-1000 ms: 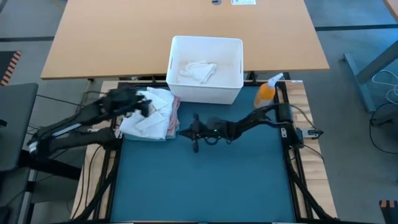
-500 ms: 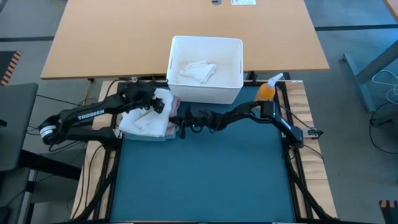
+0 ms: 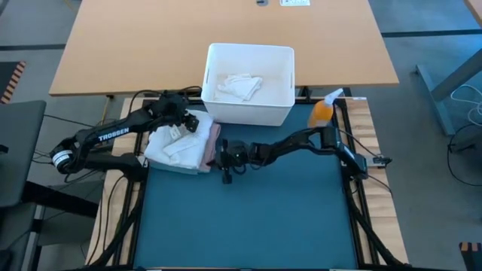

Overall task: Fold Laundry from Bin
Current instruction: Stack the white polo on top of the pink shirt, then fold the white shorts

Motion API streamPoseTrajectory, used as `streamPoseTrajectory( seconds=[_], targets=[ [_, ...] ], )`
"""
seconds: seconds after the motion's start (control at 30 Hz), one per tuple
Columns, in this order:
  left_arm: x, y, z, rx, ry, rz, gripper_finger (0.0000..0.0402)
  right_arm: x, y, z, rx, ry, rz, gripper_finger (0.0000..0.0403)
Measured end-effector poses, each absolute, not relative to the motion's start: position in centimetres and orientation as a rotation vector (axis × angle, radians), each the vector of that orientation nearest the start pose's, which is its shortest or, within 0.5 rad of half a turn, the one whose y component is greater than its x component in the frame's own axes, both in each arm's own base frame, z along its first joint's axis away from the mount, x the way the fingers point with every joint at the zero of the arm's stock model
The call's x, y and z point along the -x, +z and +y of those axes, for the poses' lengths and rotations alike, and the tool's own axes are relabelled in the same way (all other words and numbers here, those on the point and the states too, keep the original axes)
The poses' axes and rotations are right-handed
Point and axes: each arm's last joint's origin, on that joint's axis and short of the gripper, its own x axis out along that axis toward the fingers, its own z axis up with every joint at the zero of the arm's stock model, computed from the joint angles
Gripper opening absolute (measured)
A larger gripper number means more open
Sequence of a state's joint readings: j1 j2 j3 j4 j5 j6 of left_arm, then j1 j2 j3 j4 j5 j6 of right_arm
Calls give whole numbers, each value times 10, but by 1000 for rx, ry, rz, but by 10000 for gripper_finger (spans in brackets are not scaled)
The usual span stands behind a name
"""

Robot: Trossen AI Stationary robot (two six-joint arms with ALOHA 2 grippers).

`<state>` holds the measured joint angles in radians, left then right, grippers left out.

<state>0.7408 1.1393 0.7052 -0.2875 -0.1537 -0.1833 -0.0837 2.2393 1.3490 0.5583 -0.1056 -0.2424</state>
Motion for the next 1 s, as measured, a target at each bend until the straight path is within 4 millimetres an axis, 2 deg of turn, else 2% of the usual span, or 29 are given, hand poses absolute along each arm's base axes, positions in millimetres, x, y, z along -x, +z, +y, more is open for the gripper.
streamPoseTrajectory(
  seconds=[0.07,0.2,0.37,0.5,0.63,0.73,0.83,0.93,1.0],
  targets=[
    [-166,231,158,379,921,636,210,-471,142,-38,205,84,332,17],
    [-166,231,158,378,920,640,210,-458,187,-54,168,137,309,17],
    [-165,233,157,361,914,634,210,-424,242,-81,125,182,362,17],
    [-161,251,153,334,916,597,210,-386,299,-112,139,75,288,18],
    [-153,275,148,303,975,567,210,-351,342,-159,14,-148,198,21],
    [-153,283,140,299,951,536,210,-329,360,-197,-18,-267,226,21],
    [-161,290,128,282,853,483,210,-319,374,-237,-42,-365,250,22],
    [-176,291,113,246,776,474,210,-319,366,-279,-108,-428,354,23],
    [-185,288,103,205,756,462,210,-323,349,-305,-166,-455,451,29]
  ],
)
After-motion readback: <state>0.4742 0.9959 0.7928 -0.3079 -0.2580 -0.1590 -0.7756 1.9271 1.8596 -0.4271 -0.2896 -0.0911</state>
